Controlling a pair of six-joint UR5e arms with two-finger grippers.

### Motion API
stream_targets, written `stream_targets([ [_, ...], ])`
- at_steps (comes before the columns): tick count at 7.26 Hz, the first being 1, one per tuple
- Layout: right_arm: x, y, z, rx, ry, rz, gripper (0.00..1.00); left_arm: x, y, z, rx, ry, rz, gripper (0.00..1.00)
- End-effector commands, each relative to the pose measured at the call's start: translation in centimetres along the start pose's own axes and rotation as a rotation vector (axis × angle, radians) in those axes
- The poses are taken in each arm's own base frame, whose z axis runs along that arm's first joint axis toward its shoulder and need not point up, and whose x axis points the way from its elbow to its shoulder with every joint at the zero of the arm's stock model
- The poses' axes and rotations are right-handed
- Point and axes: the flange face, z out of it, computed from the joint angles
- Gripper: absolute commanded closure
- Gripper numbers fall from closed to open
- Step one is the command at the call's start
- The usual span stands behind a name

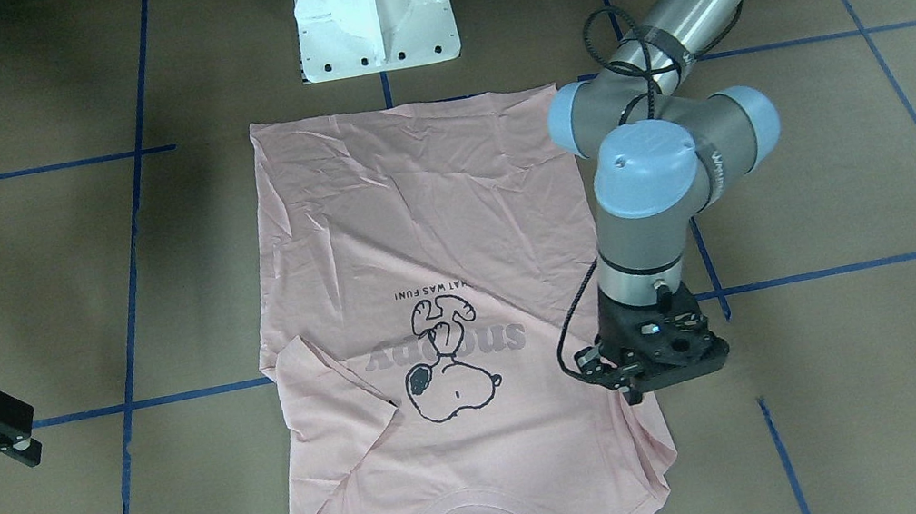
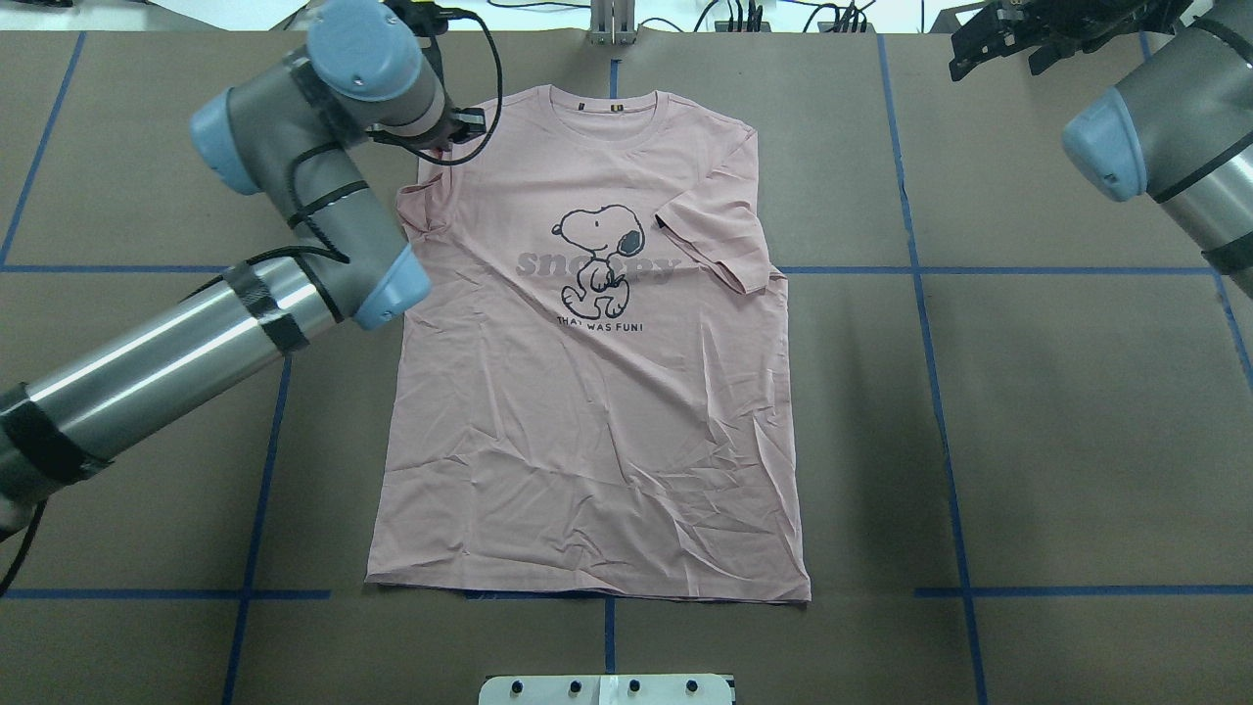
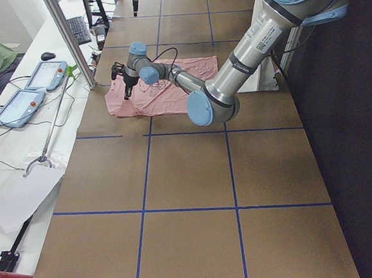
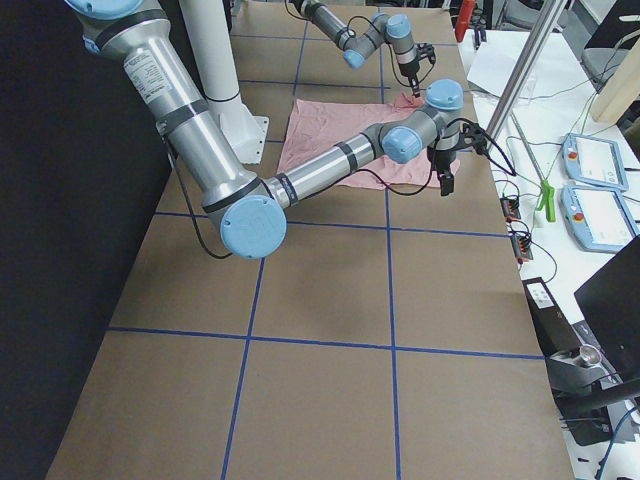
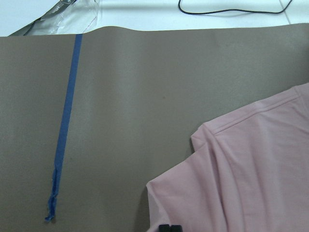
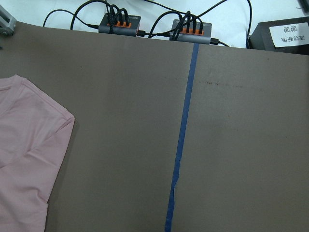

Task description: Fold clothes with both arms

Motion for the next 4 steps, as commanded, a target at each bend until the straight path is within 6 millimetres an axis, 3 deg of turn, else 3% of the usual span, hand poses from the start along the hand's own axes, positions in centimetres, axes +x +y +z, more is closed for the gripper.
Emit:
stream_targets([
  [1,0.1,0.1,0.0,0.000,0.001,0.003,0.00,5.1,1.4,2.1,0.004,-0.066,-0.071,1.00],
  [2,0.0,0.1,0.1,-0.001,0.001,0.003,0.00,4.9,1.6,2.9,-0.004,-0.083,-0.072,1.00],
  [3,-0.2,0.1,-0.1,0.002,-0.001,0.001,0.00,5.0,1.5,2.6,0.000,-0.073,-0.024,0.09],
  [4,-0.5,0.1,-0.1,0.002,-0.006,-0.002,0.00,5.2,1.6,1.1,0.010,-0.029,0.051,0.00],
])
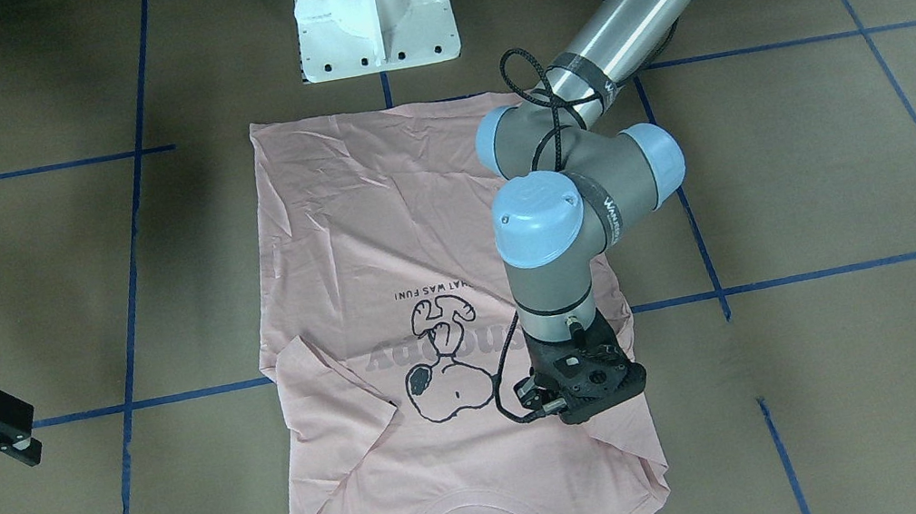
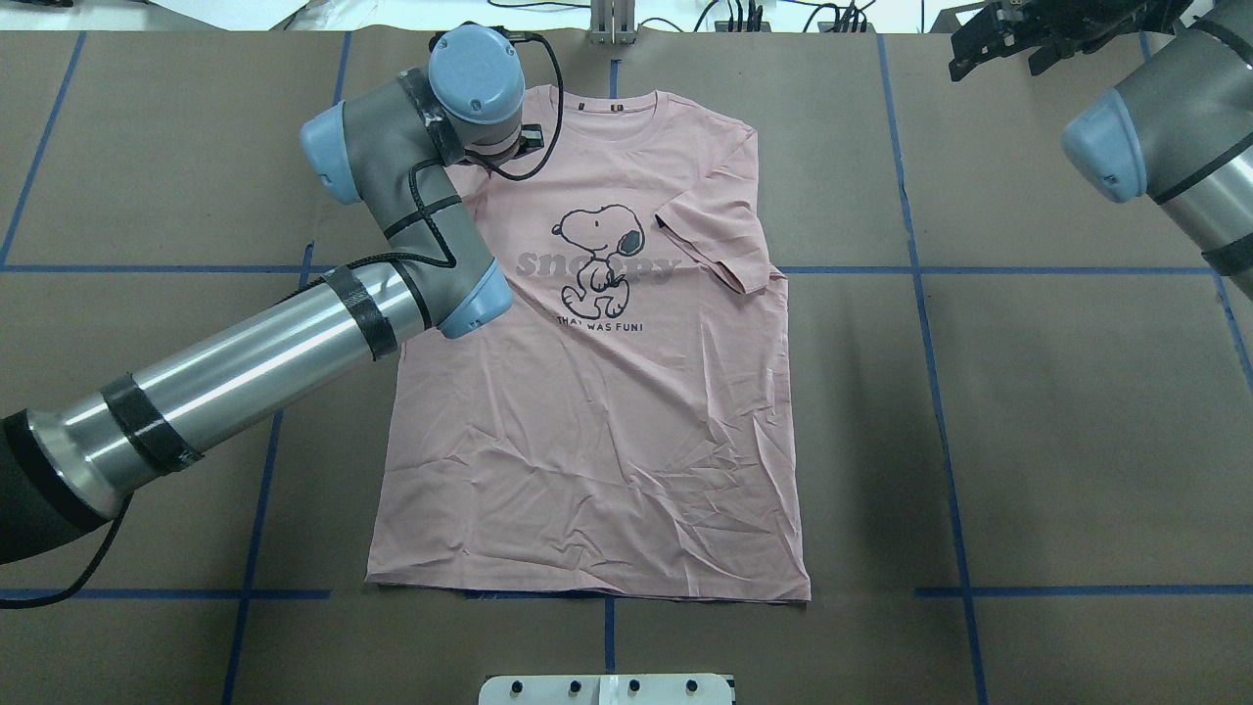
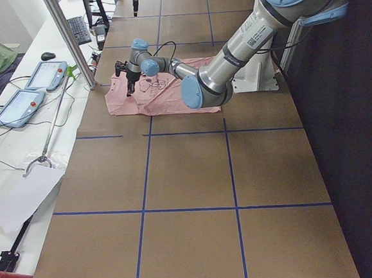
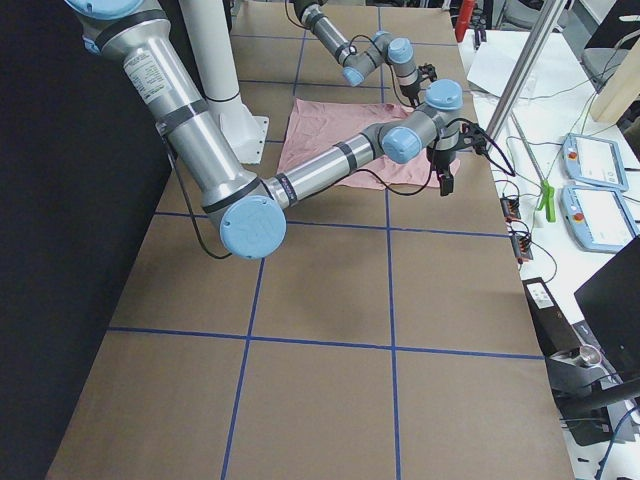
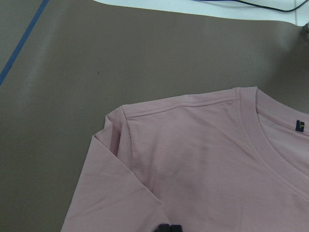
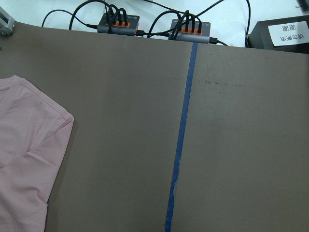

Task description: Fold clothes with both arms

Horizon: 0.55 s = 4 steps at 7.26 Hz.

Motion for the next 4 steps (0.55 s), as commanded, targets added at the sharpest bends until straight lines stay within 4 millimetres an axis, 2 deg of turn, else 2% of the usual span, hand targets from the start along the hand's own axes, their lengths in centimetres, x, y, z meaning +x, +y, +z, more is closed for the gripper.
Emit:
stream_targets([
  [1,-1.8,0.6,-0.1,0.002,-0.017,-0.024,0.00,-0.5,0.5,-4.0,0.024,0.101,0.115,0.00],
  [2,-3.9,1.9,0.1,-0.005,-0.040,-0.005,0.00,-2.3,2.1,-6.1,-0.025,0.170,0.182,0.00],
  [3,-7.1,4.8,0.8,-0.020,-0.063,0.084,0.00,-5.6,3.9,-8.9,-0.023,0.234,0.191,0.00],
  [4,-11.3,8.9,1.1,-0.011,-0.076,0.158,0.00,-8.2,5.6,-12.2,-0.008,0.282,0.202,0.00],
])
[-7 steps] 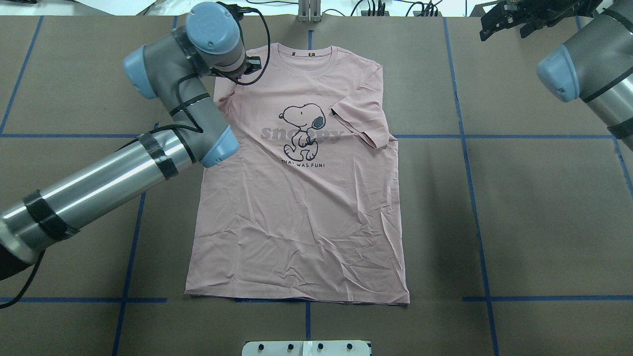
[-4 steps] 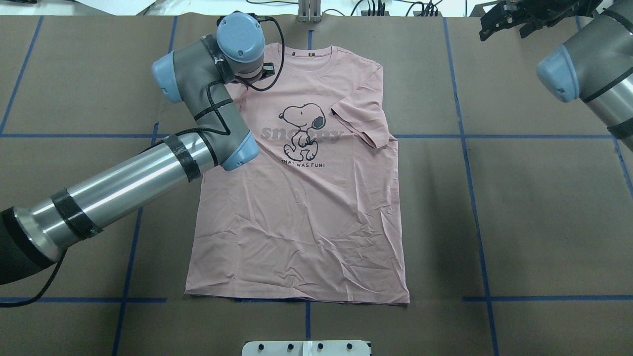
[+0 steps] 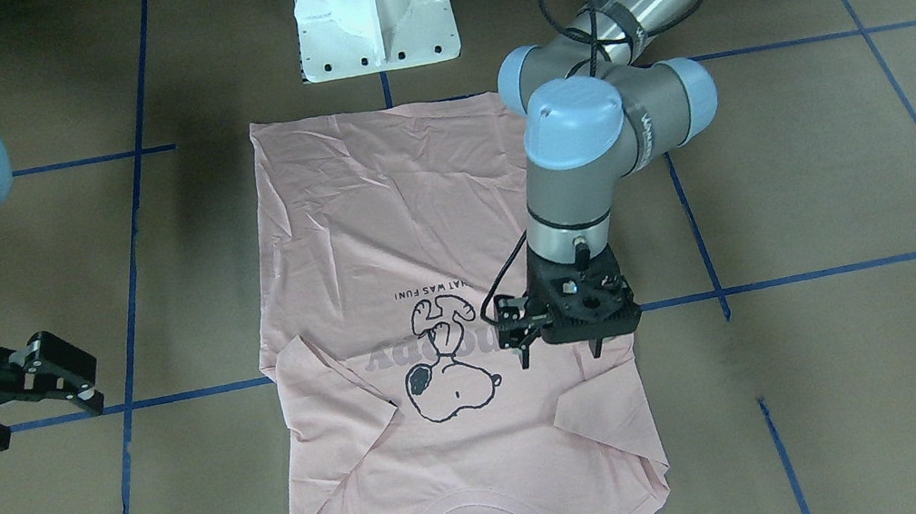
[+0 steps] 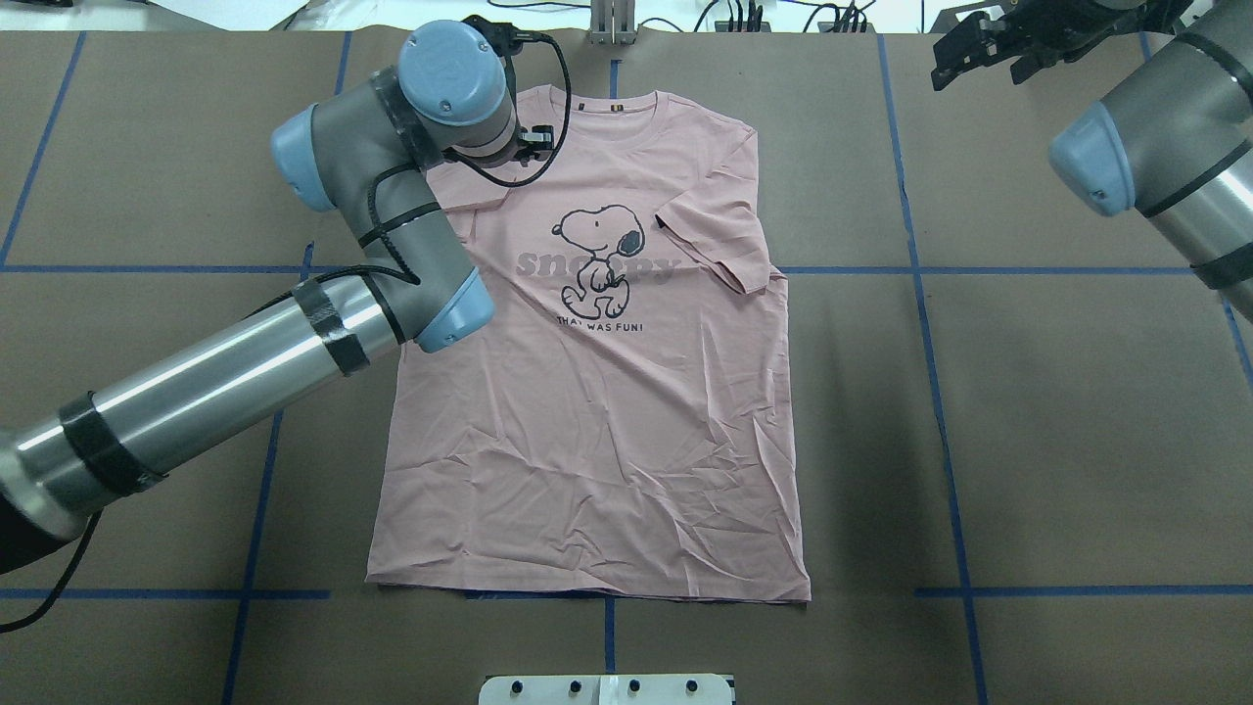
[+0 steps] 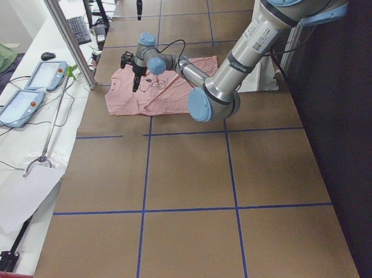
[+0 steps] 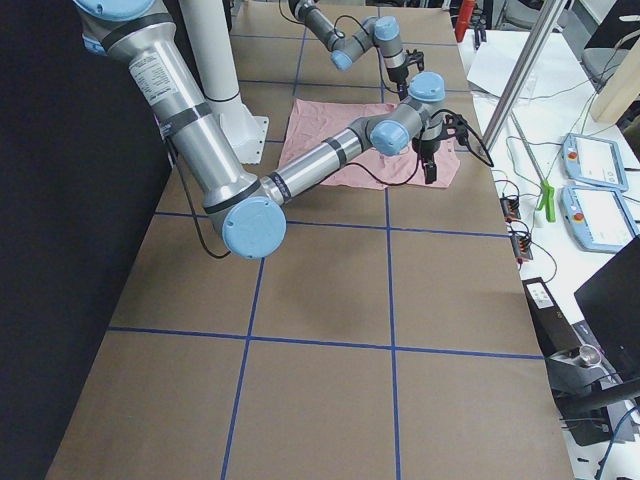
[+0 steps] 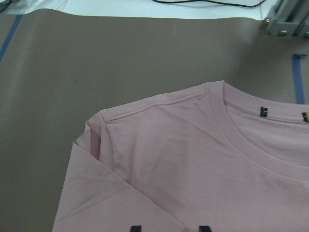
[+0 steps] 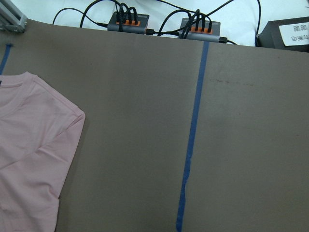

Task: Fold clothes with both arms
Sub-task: 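Lower both grippers to the shirt hem nearest the robot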

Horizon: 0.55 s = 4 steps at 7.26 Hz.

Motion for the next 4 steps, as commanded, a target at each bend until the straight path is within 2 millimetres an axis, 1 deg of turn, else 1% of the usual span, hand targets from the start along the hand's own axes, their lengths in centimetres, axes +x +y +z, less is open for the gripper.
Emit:
stream_targets([
  [1,-8.1,11.4,1.0,0.016,-0.031,0.142,0.00,-3.9,5.4,-8.1,-0.028,0.122,0.021,0.00],
  [2,-11.1,19.1,0.8,0.012,-0.049,0.204,0.00,-5.7,9.8,-11.8,-0.056,0.178,0.025,0.00],
  [3,-13.5,25.6,1.2,0.007,-0.055,0.262,0.05,-5.8,14.8,-13.1,-0.107,0.206,0.001,0.00],
  [4,-16.1,31.7,3.1,0.018,-0.028,0.301,0.13,-5.2,18.0,-13.4,-0.157,0.216,-0.070,0.00],
])
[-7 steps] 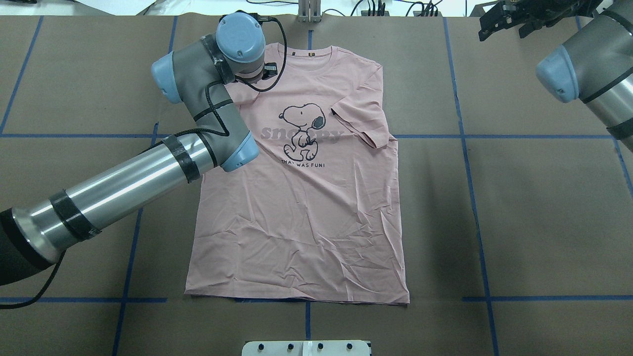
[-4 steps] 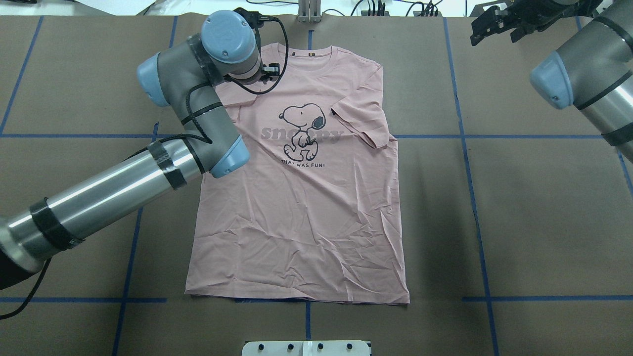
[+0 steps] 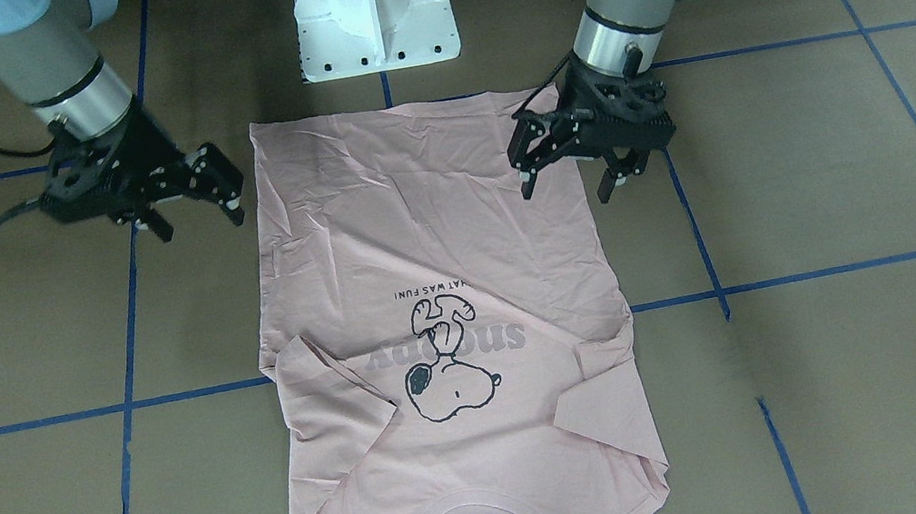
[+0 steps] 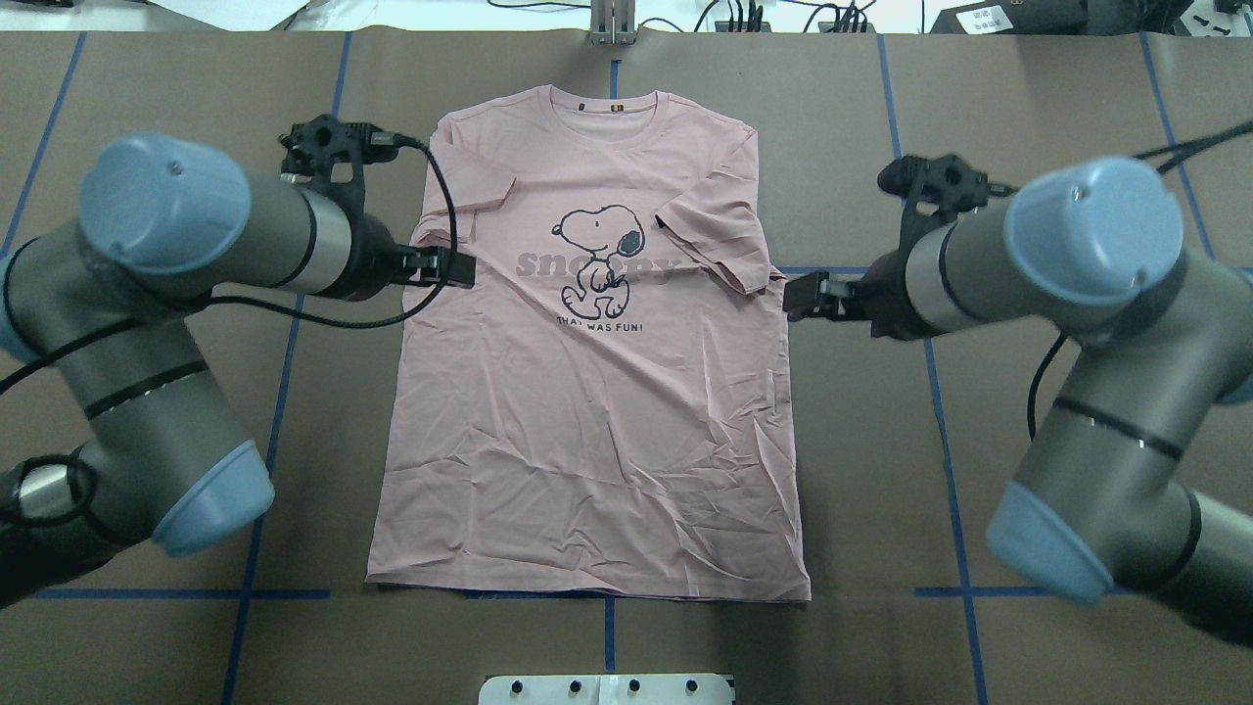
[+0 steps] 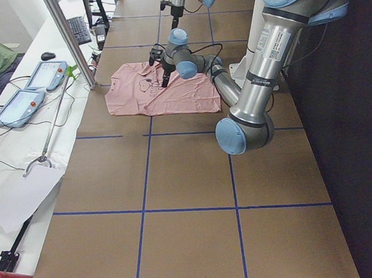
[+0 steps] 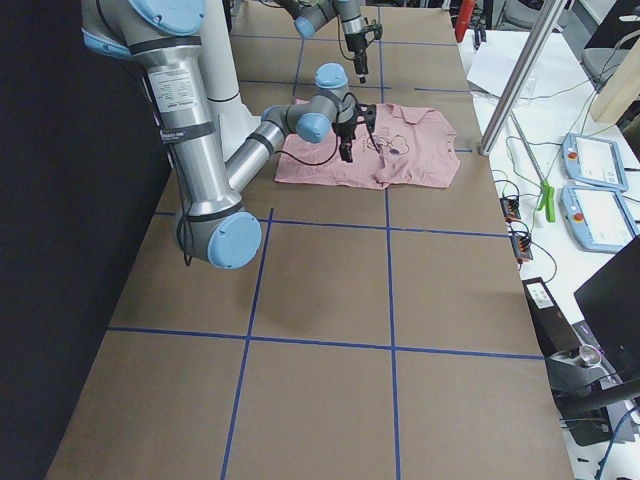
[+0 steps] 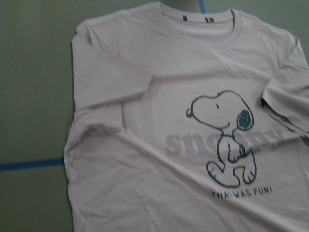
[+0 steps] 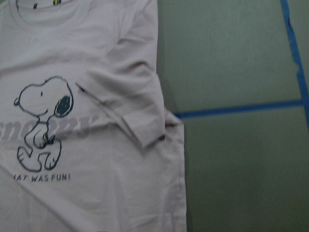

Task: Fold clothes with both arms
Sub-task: 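Lower both grippers to the shirt hem nearest the robot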

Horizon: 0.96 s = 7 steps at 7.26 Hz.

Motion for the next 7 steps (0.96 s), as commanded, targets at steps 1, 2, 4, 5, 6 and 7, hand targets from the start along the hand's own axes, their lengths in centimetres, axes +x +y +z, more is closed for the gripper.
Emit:
stream_targets([
  [1,-1.7,12.9,2.5,0.026,0.045,0.081,0.19,1.0,8.7,-0.8,-0.082,0.030,-0.099,0.00],
  [2,-2.2,15.5,2.1,0.016,0.063,0.083,0.22,1.0,13.3,0.2,-0.118,0.002,-0.152,0.00],
  [4,-2.8,17.6,1.4,0.030,0.074,0.067,0.21,0.1,21.3,3.0,-0.163,-0.089,-0.276,0.27],
  [5,-2.8,17.6,1.4,0.032,0.073,0.067,0.20,-0.2,23.2,3.8,-0.172,-0.114,-0.285,0.33],
  [6,-2.9,17.6,1.3,0.032,0.070,0.067,0.19,-1.6,24.3,4.4,-0.181,-0.150,-0.277,0.35],
  [7,-2.9,17.6,1.3,0.032,0.070,0.067,0.19,-2.3,24.4,4.5,-0.179,-0.163,-0.276,0.35],
])
